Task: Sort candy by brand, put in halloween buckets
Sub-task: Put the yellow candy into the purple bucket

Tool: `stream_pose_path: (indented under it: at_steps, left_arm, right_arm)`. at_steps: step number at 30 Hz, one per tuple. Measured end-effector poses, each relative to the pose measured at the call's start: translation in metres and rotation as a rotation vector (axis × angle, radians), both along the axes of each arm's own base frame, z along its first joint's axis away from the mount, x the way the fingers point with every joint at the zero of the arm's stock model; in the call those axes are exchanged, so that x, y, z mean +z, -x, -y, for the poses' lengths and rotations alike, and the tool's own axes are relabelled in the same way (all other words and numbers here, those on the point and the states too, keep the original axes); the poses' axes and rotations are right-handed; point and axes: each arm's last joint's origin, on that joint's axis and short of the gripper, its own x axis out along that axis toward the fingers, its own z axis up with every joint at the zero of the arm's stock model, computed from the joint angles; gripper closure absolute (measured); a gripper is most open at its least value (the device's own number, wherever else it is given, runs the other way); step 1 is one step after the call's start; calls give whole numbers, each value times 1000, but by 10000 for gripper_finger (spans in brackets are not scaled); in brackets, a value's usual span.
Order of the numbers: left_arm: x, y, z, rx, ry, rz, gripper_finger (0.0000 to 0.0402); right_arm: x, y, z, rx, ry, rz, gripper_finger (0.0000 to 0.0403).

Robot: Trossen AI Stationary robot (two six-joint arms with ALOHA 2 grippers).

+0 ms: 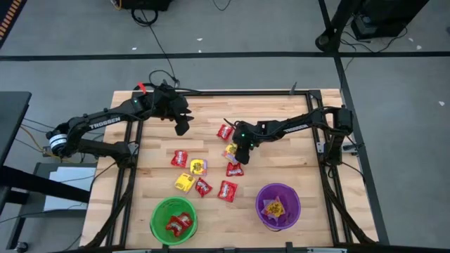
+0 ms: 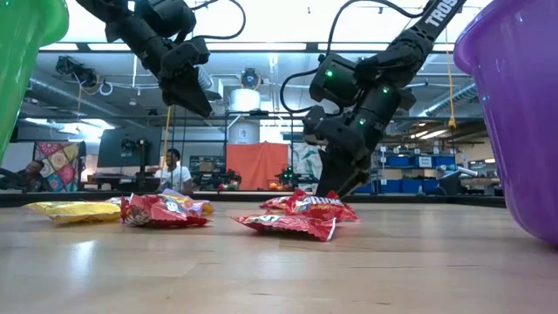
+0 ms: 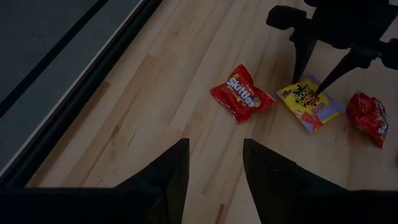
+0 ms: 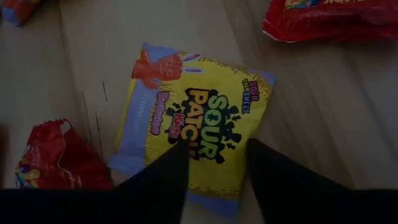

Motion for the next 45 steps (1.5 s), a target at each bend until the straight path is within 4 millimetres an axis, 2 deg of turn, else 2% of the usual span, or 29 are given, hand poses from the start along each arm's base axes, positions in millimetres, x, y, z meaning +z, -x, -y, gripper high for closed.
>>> stream_pose_path:
  at_steps: [9,13,17,22,26,31,36,41,45]
  left_arm:
    - [0,0,0,0,0,0,245]
    - [-1,1,0,0,5,-8,245]
    - [-1,1,1,0,8,-13,245]
    - [-1,1,1,0,7,-12,245]
    - [-1,1,1,0,7,-12,245]
    - [-1,1,0,0,5,-8,245]
    - [1,0,0,0,-3,5,245]
    - [1,-1,0,0,-5,9,245]
    - [1,0,0,3,-3,10,245]
  right_arm:
    - [1,-2,-1,48,14,27,388]
    - [4,-6,-1,49,28,42,386]
    - [19,-12,-1,79,46,30,395]
    - [60,-16,-7,104,123,-2,396]
    - [105,-10,-19,110,215,-45,398]
    - [167,15,-44,47,262,-120,399]
    - [225,52,-73,-96,162,-130,399]
    - [260,80,-101,-227,117,-113,399]
    - [273,95,-121,-275,31,-150,399]
